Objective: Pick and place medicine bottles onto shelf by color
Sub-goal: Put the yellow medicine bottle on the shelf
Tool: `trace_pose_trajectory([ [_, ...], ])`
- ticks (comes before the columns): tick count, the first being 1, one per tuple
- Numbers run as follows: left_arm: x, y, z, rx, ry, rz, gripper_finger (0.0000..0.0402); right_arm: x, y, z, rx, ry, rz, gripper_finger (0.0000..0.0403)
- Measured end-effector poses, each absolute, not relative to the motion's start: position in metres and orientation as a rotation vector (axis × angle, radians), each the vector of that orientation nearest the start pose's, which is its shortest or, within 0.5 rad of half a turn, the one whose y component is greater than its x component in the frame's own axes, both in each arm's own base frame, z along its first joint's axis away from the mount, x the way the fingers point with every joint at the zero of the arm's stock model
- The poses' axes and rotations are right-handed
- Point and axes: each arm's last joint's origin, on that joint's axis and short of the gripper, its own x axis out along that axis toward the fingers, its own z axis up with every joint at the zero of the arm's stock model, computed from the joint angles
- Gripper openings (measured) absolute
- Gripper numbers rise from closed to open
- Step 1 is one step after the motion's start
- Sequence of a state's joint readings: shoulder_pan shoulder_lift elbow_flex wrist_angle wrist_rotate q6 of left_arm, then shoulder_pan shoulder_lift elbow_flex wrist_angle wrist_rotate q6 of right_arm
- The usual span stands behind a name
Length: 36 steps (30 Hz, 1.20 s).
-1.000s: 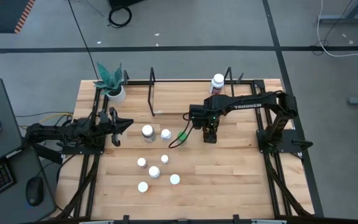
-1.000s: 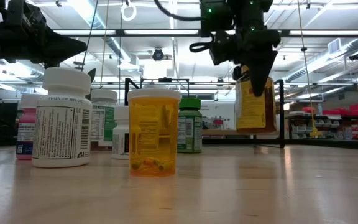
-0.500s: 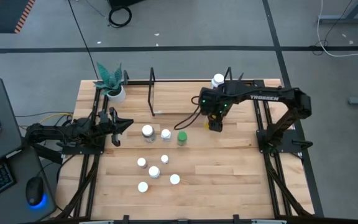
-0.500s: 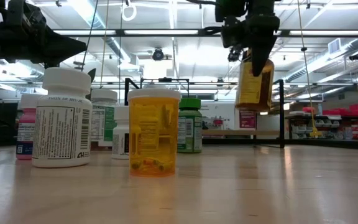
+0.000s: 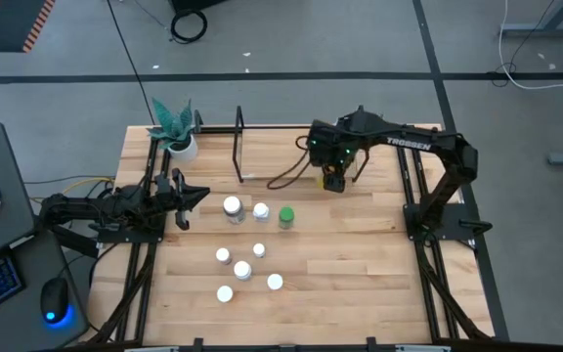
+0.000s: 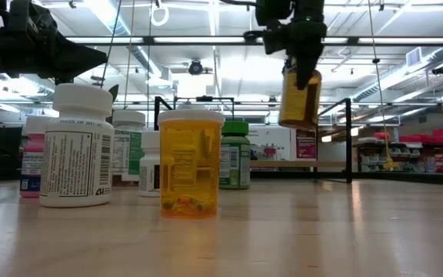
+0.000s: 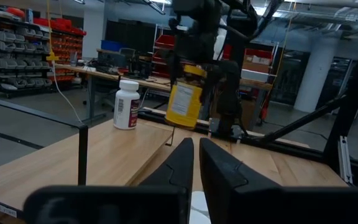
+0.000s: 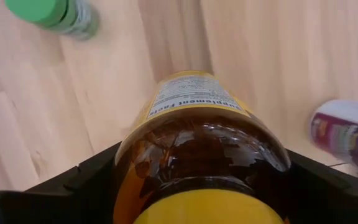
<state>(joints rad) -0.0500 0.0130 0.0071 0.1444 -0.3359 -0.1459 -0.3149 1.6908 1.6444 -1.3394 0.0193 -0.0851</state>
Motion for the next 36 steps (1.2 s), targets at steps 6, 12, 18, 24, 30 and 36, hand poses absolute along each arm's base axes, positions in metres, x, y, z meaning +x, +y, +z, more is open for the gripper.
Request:
trace_pose_trajectory([
  [6,0.096,0.005,0.179,-0.171,-0.157,0.275,0.0029,0.294,-0.118,0.327,0.15,1.395,-0.281,0.0345],
  [12,0.096,0.005,0.179,-0.171,-0.157,0.275,0.0038,0.285,-0.135,0.317,0.184,1.434,-0.333,0.0345],
  [18,0.096,0.005,0.179,-0.171,-0.157,0.275,0.0036,0.278,-0.152,0.294,0.205,1.455,-0.356,0.0345],
  [24,0.096,0.005,0.179,-0.171,-0.157,0.275,0.0028,0.273,-0.163,0.278,0.226,1.448,-0.384,0.0345],
  [30,0.096,0.005,0.179,-0.172,-0.157,0.275,0.0035,0.271,-0.168,0.264,0.223,1.454,-0.382,0.0345],
  [36,0.096,0.005,0.179,-0.171,-0.157,0.275,0.0038,0.269,-0.168,0.258,0.225,1.465,-0.376,0.0345],
])
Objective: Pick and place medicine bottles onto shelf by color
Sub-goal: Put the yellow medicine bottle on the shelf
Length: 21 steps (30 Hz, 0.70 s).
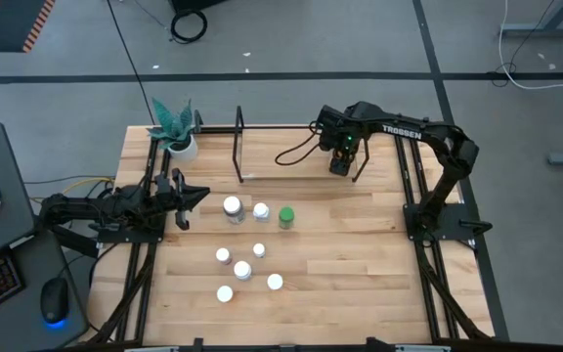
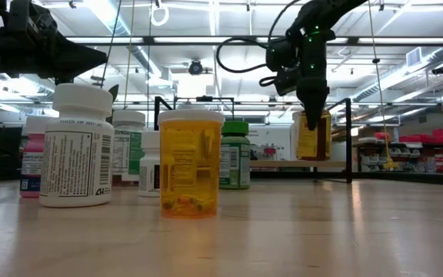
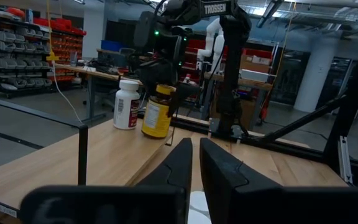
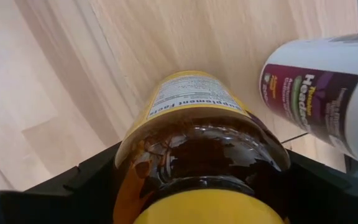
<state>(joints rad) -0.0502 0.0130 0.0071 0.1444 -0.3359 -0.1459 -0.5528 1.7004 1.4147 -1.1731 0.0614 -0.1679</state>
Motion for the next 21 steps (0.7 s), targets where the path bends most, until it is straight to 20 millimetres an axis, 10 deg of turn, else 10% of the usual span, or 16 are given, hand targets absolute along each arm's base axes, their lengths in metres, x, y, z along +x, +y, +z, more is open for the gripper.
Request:
trace_pose_trajectory([
  [21,0.0959,0.0048,0.1787,-0.171,-0.157,0.275,0.0037,0.2696,-0.174,0.2639,0.189,1.441,-0.432,0.0397],
])
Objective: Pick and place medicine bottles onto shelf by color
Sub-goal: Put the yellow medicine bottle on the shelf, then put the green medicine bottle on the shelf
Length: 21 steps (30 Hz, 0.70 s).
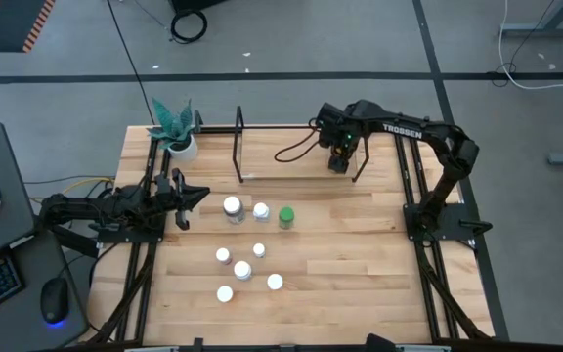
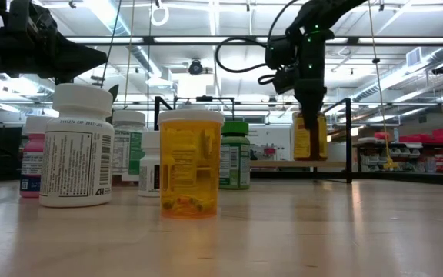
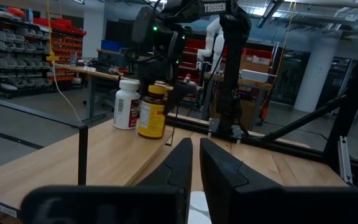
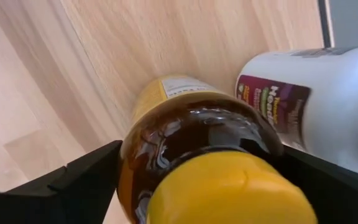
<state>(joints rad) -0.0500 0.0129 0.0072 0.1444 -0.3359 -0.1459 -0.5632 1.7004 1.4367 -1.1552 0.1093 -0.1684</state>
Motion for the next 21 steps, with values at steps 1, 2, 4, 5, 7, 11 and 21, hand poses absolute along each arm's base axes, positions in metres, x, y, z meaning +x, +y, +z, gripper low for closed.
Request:
trace_pose_trajectory([
  [1,0.096,0.005,0.179,-0.171,-0.157,0.275,0.0035,0.27,-0.174,0.266,0.188,1.438,-0.434,0.0398],
  [2,0.096,0.005,0.179,-0.171,-0.157,0.275,0.0034,0.27,-0.175,0.269,0.187,1.432,-0.438,0.0399],
  [4,0.096,0.005,0.179,-0.171,-0.157,0.275,0.0031,0.272,-0.174,0.274,0.185,1.417,-0.444,0.0399],
  [5,0.096,0.005,0.179,-0.171,-0.157,0.275,0.0029,0.273,-0.174,0.276,0.182,1.413,-0.443,0.0399],
  [7,0.096,0.005,0.179,-0.171,-0.157,0.275,0.0028,0.275,-0.172,0.281,0.168,1.408,-0.447,0.0399],
  [11,0.096,0.005,0.179,-0.171,-0.157,0.275,0.0033,0.277,-0.17,0.288,0.142,1.41,-0.458,0.04],
  [21,0.096,0.005,0.179,-0.171,-0.157,0.275,0.0036,0.278,-0.17,0.305,0.146,1.372,-0.464,0.04],
])
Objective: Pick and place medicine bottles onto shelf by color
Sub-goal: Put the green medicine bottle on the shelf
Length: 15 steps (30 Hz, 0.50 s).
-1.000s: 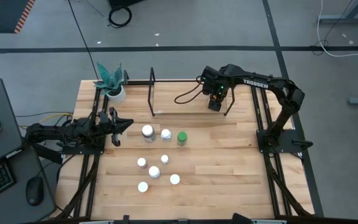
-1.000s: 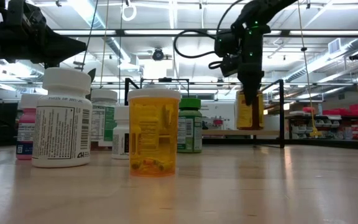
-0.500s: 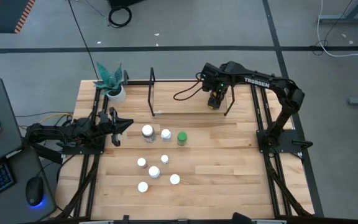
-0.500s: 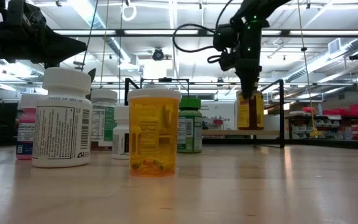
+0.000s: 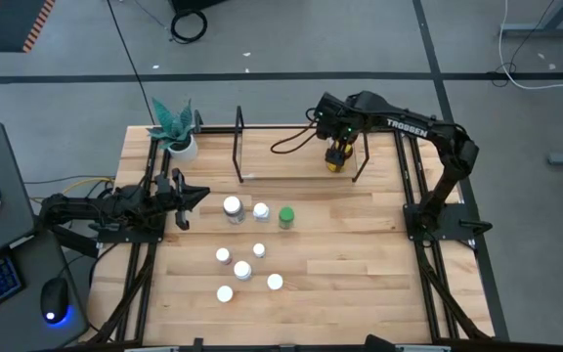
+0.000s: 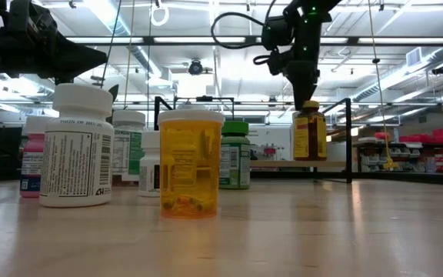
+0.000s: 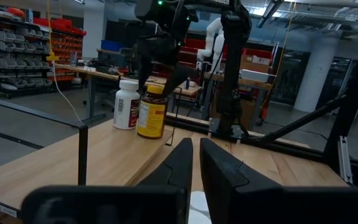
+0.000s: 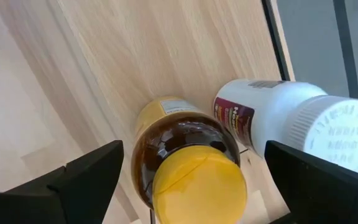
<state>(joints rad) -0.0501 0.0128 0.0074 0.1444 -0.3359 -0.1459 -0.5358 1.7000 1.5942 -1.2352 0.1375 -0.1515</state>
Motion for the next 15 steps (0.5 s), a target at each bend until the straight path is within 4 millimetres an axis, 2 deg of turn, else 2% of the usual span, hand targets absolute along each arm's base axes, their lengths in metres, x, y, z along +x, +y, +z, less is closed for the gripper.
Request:
trace_pose_trajectory([
  [7,0.096,0.005,0.179,-0.171,-0.157,0.275,0.0028,0.278,-0.169,0.318,0.167,1.35,-0.451,0.04],
  [15,0.096,0.005,0.179,-0.171,-0.157,0.275,0.0039,0.283,-0.162,0.336,0.136,1.302,-0.459,0.04],
])
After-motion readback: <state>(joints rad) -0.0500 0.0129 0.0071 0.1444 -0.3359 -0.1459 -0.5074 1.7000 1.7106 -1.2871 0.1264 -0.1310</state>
